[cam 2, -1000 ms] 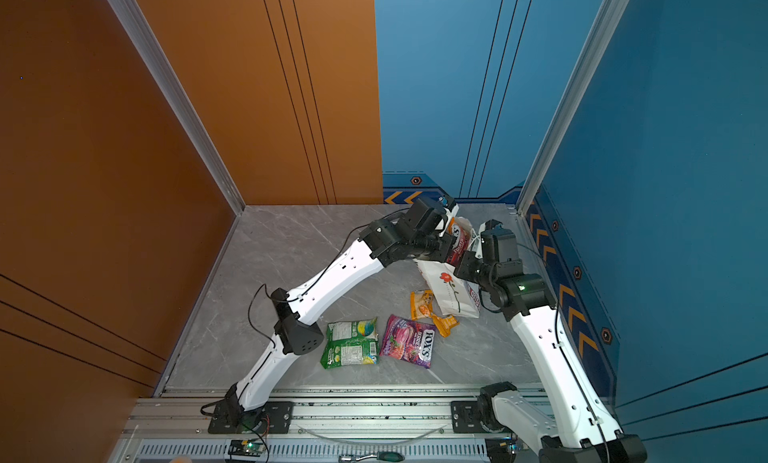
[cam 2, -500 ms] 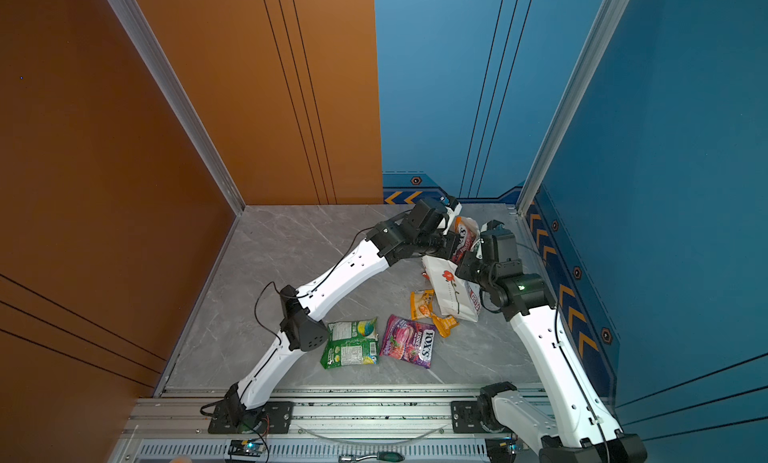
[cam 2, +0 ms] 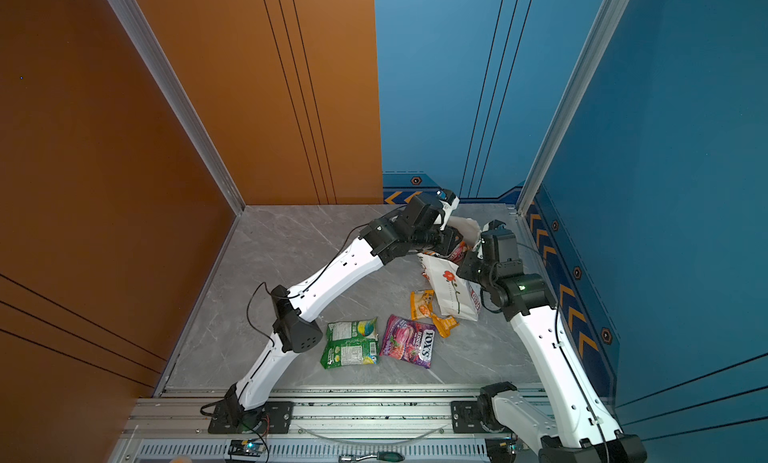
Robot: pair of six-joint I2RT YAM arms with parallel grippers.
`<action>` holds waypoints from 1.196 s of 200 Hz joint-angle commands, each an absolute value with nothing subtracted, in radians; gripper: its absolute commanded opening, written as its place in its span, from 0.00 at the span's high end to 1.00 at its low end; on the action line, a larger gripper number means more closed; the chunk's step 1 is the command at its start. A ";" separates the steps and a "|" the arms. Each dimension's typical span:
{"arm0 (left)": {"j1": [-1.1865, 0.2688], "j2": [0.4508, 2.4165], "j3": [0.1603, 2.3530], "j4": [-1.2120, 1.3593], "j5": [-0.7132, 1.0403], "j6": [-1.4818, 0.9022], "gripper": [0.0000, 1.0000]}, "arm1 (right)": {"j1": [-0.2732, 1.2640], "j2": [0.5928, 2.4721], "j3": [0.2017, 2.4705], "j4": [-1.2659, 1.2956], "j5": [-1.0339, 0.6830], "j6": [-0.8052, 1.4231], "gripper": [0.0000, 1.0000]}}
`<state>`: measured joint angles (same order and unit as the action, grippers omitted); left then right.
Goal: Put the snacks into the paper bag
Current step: 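Lower the orange candy bag into the paper bag and open the left gripper, then withdraw the left gripper toward the green chip bag on the table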
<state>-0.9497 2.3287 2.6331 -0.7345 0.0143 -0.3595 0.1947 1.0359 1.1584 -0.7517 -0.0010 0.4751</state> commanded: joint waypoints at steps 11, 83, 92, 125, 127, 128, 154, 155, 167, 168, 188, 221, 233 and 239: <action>-0.961 2.218 2.597 -0.798 -0.119 -0.290 0.52 | 0.162 0.994 1.180 -0.725 0.029 0.447 1.00; -0.968 1.919 2.264 -0.799 -0.245 -0.244 0.41 | 0.038 0.970 1.139 -0.739 -0.025 0.423 1.00; -0.968 1.870 2.190 -0.796 -0.266 -0.243 0.40 | 0.025 0.967 1.135 -0.741 -0.035 0.419 1.00; -0.968 1.686 1.865 -0.734 -0.357 -0.266 0.38 | 0.000 0.948 1.118 -0.736 -0.053 0.419 1.00; -0.968 1.672 1.843 -0.730 -0.361 -0.270 0.38 | 0.000 0.947 1.118 -0.736 -0.054 0.419 1.00; -0.970 1.667 1.831 -0.728 -0.362 -0.274 0.38 | -0.001 0.947 1.117 -0.736 -0.055 0.419 1.00; -0.972 1.538 1.567 -0.690 -0.378 -0.358 0.37 | -0.010 0.936 1.106 -0.729 -0.064 0.420 1.00; -0.973 1.533 1.558 -0.689 -0.378 -0.360 0.37 | -0.010 0.936 1.105 -0.729 -0.065 0.420 1.00; -0.970 1.500 1.470 -0.689 -0.389 -0.387 0.36 | -0.015 0.933 1.098 -0.723 -0.070 0.422 1.00; -0.970 1.498 1.464 -0.689 -0.389 -0.390 0.37 | -0.016 0.934 1.097 -0.723 -0.071 0.422 1.00; -0.970 1.471 1.373 -0.696 -0.384 -0.419 0.36 | -0.020 0.939 1.099 -0.724 -0.086 0.422 1.00; -0.985 1.487 1.334 -0.827 -0.424 -0.453 0.34 | -0.021 0.924 1.094 -0.730 -0.091 0.421 1.00; -0.988 1.497 1.322 -0.890 -0.455 -0.478 0.34 | -0.021 0.920 1.087 -0.730 -0.090 0.424 1.00; -0.987 1.499 1.312 -0.914 -0.457 -0.492 0.34 | -0.022 0.919 1.084 -0.729 -0.090 0.425 1.00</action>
<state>-0.9722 1.4990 1.3396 -0.7795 -0.3916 -0.4286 -0.0154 0.9520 1.0943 -0.7815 -0.0795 0.4419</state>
